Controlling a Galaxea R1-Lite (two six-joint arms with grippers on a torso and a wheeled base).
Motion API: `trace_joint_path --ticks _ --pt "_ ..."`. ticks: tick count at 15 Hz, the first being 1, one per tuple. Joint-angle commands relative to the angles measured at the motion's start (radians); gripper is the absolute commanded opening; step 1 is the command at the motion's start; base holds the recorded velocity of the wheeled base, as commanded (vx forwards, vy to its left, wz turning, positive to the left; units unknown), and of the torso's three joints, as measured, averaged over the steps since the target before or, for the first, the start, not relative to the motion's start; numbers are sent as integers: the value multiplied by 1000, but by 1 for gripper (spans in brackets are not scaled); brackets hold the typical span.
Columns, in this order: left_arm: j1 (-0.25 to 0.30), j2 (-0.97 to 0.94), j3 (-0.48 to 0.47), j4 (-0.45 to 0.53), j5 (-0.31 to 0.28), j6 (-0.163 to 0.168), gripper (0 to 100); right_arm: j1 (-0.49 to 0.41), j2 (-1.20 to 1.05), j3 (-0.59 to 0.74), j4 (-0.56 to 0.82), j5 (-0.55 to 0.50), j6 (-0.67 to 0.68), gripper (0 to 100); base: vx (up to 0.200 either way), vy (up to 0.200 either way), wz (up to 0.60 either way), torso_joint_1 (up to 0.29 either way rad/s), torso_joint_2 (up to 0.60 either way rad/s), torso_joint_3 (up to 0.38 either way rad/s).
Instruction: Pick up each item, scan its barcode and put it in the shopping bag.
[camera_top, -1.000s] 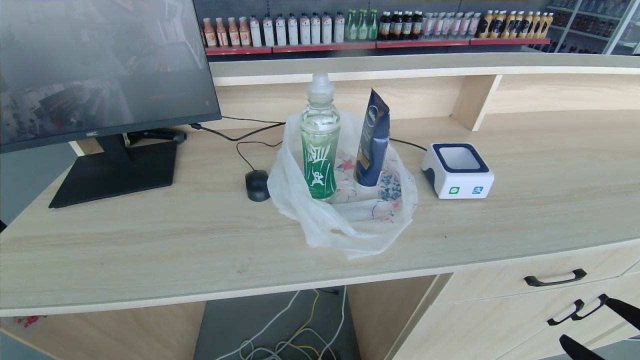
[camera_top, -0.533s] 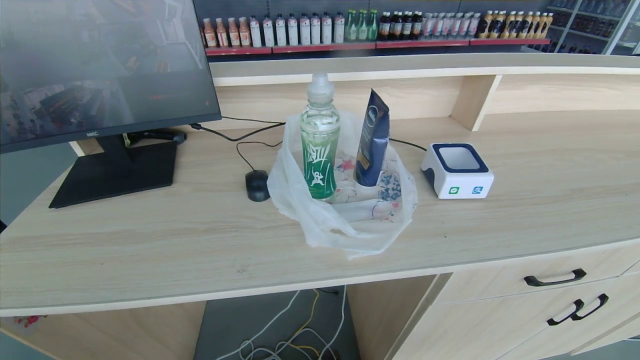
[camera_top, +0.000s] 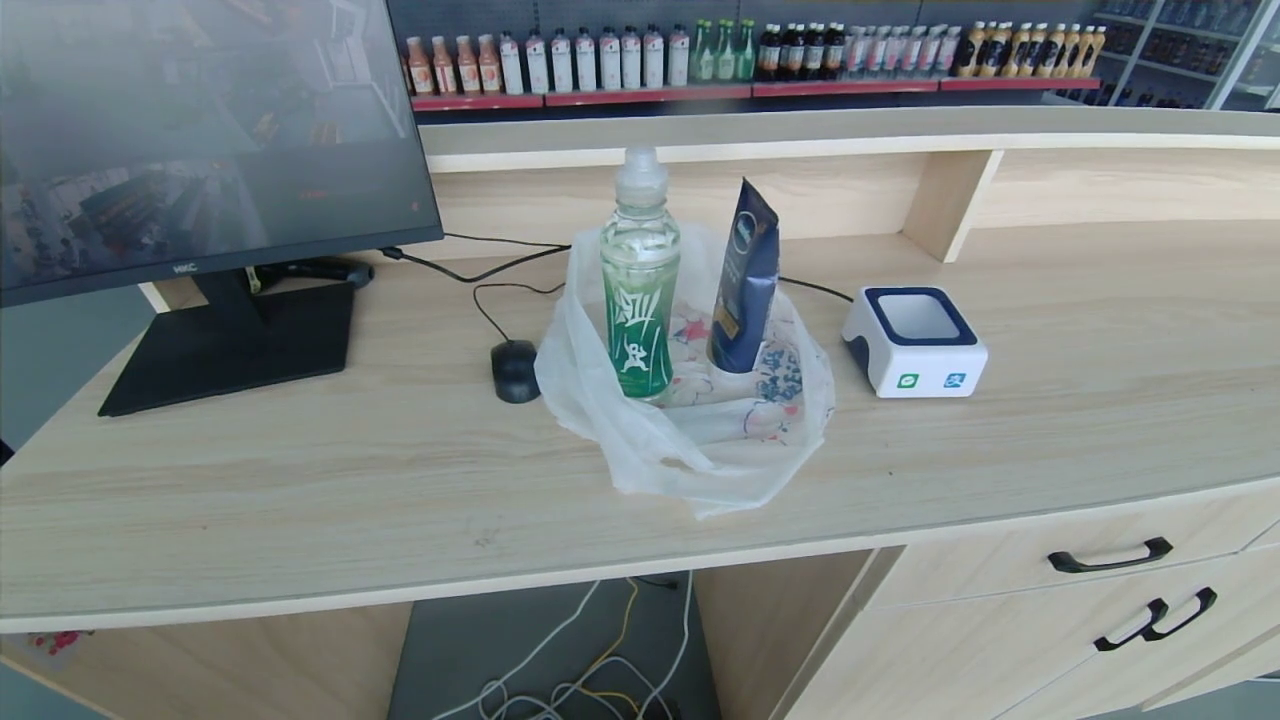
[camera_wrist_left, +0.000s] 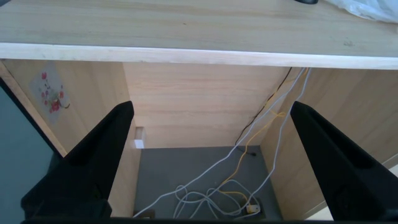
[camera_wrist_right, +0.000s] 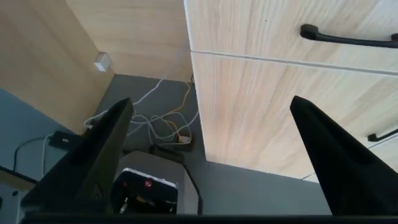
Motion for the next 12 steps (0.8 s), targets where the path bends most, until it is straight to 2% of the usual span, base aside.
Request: trace_joint_path --ticks 1,2,3,6,7,12 --pt "0 0 0 0 0 0 100 -439 -5 5 -1 20 -15 100 0 0 0 0 0 0" --pt "0 0 0 0 0 0 100 -514 -38 8 7 89 -75 100 0 0 0 0 0 0" --pt "0 0 0 0 0 0 100 -517 -97 8 12 101 -106 100 0 0 0 0 0 0" --pt "0 0 0 0 0 0 100 -412 -238 8 12 113 -97 100 0 0 0 0 0 0" --pt "0 0 0 0 0 0 100 -418 -235 8 13 170 -83 100 0 0 0 0 0 0" --pt "0 0 0 0 0 1 100 -422 -245 8 15 167 -61 100 0 0 0 0 0 0"
